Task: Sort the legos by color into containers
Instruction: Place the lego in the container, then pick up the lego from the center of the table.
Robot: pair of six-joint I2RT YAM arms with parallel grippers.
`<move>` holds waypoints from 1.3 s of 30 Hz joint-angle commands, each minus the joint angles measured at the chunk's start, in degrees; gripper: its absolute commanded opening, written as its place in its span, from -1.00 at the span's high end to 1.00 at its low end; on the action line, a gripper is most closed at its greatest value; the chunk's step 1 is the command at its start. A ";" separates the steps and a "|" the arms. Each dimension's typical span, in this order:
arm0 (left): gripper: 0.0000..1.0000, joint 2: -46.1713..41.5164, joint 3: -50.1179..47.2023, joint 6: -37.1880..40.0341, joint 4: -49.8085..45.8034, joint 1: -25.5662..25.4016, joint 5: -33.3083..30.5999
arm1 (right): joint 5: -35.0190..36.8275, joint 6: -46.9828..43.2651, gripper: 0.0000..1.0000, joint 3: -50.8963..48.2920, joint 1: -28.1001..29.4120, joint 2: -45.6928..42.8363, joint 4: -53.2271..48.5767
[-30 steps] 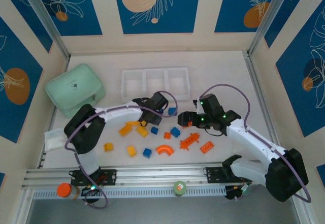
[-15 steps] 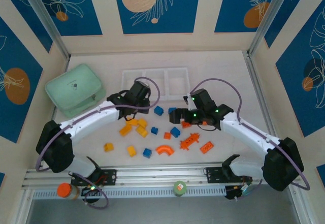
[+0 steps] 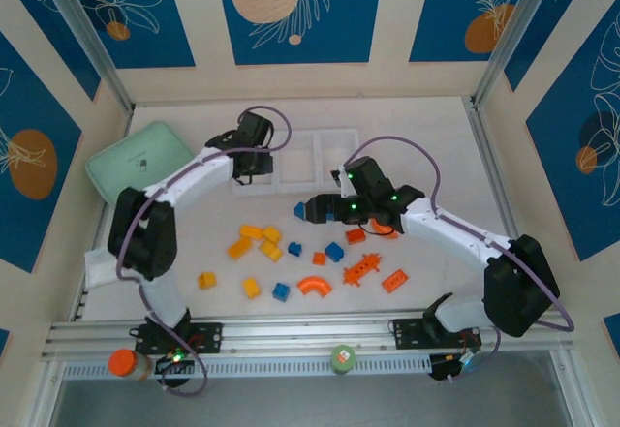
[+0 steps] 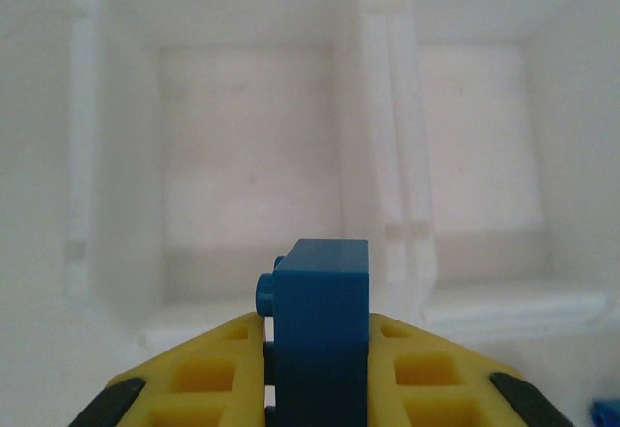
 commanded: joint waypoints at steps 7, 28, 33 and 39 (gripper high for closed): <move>0.46 7.46 5.27 1.70 -2.54 3.12 3.99 | -0.10 -0.66 -0.98 3.11 0.16 0.94 -1.69; -0.09 -11.74 -11.47 -0.66 -1.24 -5.13 10.92 | -5.46 0.16 -0.99 -5.79 -6.97 -8.71 -2.72; -0.19 -12.67 -13.93 -2.28 -0.09 -12.03 9.04 | -6.86 0.92 -0.98 -9.64 -8.53 -9.45 -0.93; -0.35 -7.91 -14.25 -2.85 1.20 -14.54 10.38 | -7.03 1.27 -0.98 -11.87 -8.98 -9.47 0.35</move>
